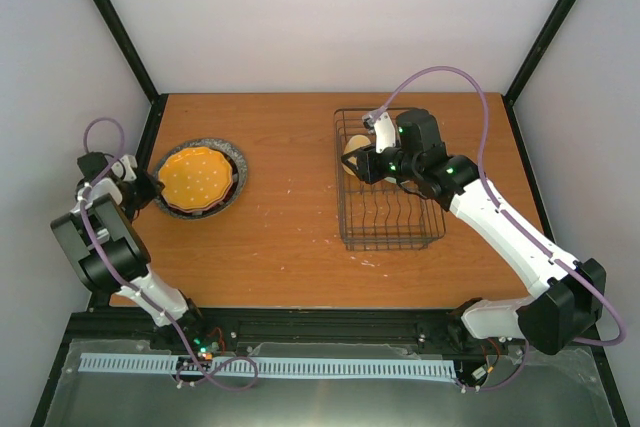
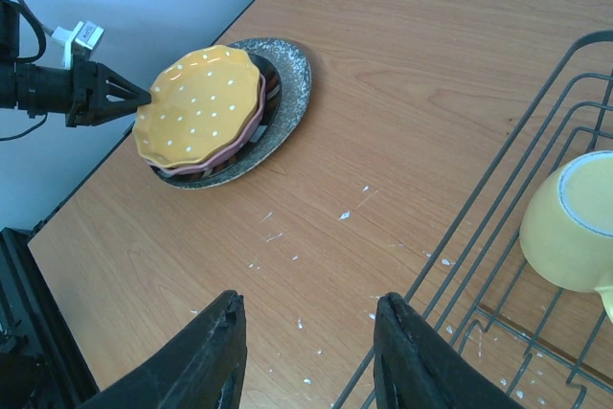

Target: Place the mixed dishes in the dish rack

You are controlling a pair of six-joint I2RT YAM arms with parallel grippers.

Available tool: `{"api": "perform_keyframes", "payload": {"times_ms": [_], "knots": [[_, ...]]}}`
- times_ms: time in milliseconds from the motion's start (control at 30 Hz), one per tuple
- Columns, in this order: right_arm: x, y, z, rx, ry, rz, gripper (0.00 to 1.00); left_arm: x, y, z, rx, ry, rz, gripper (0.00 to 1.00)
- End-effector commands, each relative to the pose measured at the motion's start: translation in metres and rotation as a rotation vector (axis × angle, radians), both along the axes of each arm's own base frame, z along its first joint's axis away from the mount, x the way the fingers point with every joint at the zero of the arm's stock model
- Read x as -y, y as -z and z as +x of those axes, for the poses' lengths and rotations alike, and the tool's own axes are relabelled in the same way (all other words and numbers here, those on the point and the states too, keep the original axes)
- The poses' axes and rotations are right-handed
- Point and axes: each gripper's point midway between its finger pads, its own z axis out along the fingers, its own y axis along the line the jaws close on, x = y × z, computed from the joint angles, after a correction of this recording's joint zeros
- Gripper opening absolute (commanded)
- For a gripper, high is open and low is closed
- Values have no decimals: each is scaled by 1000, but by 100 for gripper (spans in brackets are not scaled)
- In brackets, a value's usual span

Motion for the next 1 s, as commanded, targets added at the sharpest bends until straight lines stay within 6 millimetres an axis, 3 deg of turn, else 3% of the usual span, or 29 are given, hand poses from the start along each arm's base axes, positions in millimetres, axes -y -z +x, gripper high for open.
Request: {"api": "perform_keyframes", "payload": {"times_ms": [0, 400, 567, 967], "knots": [[0, -4, -2, 14, -2, 5, 36, -6, -9, 12, 47, 7, 6, 22], [0, 0, 0, 9, 0, -3, 36, -1, 1, 20, 37, 28, -5, 9], [0, 2, 0, 3, 0, -6, 36, 5, -3, 22, 46, 41, -2, 1], [-5, 4, -1, -10, -17, 10, 36, 17, -58, 31, 157, 82, 22, 1]]}}
